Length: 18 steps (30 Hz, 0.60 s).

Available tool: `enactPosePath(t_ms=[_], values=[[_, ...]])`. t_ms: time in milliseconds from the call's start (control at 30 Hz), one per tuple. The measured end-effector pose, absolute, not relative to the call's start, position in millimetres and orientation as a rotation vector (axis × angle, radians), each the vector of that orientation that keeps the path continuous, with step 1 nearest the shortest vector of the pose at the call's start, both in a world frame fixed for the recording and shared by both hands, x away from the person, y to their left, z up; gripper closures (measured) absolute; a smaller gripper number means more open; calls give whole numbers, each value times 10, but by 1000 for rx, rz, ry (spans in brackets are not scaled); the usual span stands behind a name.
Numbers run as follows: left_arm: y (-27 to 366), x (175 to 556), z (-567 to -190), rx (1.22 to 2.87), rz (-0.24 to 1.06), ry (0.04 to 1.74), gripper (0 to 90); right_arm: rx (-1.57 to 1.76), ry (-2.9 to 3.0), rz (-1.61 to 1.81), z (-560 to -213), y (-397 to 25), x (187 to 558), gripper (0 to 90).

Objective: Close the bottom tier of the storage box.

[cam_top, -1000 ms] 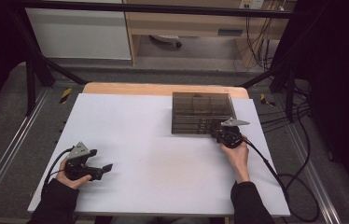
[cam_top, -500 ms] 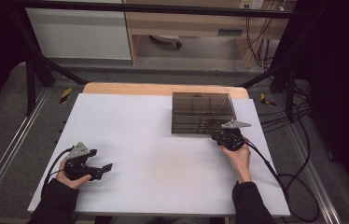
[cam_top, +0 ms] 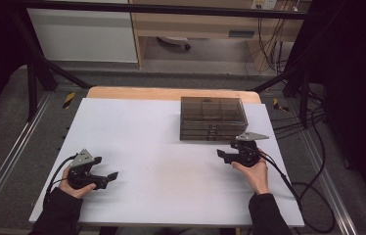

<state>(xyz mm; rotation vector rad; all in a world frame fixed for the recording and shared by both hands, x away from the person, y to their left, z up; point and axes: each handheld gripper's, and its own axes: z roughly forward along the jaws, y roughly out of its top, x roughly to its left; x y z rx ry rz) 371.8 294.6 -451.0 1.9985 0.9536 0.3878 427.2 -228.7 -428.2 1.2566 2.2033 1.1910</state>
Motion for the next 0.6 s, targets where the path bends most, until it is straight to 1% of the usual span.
enactPosePath(t_ms=[33,67,233,500,600], values=[[2945,3718,-4510,1999,388,953,64,1253,2202,1192,-4275,-2294,4254,220],[2944,3717,-4509,1999,389,953,64,1257,2200,1199,-4269,-2298,4232,194],[2944,3716,-4508,1999,389,953,64,1253,2213,1213,-4264,-2316,4128,115],[2942,3713,-4506,2001,388,951,64,1243,2226,1259,-4277,-2364,3980,66],[2940,3711,-4504,2001,387,950,63,1247,2237,1234,-4307,-2383,3928,34]])
